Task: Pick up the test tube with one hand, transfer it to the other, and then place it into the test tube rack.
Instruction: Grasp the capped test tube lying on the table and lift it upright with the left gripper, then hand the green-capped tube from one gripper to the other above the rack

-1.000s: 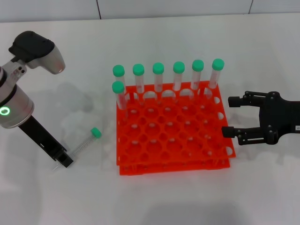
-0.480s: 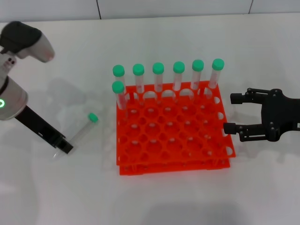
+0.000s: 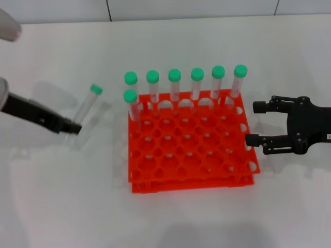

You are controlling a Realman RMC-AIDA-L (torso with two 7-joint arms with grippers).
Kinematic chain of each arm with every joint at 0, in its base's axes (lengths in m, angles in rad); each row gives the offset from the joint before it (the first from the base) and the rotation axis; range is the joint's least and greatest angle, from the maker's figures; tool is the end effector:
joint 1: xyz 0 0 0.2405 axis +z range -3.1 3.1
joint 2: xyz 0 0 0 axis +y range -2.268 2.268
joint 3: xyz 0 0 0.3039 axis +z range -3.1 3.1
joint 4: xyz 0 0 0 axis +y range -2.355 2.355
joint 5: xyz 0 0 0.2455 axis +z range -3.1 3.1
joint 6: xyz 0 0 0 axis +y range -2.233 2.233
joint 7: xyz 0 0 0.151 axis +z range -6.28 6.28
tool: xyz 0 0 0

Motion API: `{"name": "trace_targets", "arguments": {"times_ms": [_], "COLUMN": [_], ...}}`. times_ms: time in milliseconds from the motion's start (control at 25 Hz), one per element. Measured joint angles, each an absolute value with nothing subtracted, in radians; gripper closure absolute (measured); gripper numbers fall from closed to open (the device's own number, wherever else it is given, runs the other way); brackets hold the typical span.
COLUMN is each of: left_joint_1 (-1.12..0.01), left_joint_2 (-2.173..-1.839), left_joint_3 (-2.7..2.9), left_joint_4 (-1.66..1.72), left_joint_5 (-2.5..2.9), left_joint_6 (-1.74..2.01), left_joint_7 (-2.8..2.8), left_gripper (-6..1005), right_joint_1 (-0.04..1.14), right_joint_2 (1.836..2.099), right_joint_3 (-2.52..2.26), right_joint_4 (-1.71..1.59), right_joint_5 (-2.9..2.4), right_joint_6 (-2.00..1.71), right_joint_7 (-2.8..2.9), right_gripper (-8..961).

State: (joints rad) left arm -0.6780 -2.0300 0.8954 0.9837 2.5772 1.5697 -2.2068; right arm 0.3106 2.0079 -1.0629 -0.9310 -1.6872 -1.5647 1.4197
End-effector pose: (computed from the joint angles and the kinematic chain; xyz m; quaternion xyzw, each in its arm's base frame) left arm -0.2913 0.4335 0.0169 -0.9040 -0.3961 0.0876 0.1352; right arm 0.3128 0.3488 0.0074 -0.9523 0.1446 0.2348 0.1307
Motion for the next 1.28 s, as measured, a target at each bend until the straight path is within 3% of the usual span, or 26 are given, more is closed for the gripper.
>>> {"name": "trace_targets", "arguments": {"times_ms": [680, 1000, 1280], "left_joint_1": [-0.494, -0.474, -0.446], "left_joint_2": [-2.033, -2.027, -2.041], "left_joint_3": [0.891, 0.876, 0.868], "left_joint_4": [1.243, 1.26, 1.231], "left_joint_5": [2.164, 2.06, 1.931], "left_joint_6": [1.585, 1.586, 1.589], "left_joint_7": [-2.051, -1.962, -1.795], "left_gripper": [799, 800, 800], "right_joint_1": [0.326, 0.348, 0.365], "right_joint_2": [2.008, 2.008, 2.008], "right_joint_3": [-1.066, -1.066, -1.065], "right_joint_4": [-0.928, -0.902, -0.886], "right_joint_5": [-1.697, -1.697, -1.696], "right_joint_6": [-1.563, -1.552, -1.538], "right_joint_7": [1.426, 1.428, 1.428], "right_gripper": [178, 180, 182]}}
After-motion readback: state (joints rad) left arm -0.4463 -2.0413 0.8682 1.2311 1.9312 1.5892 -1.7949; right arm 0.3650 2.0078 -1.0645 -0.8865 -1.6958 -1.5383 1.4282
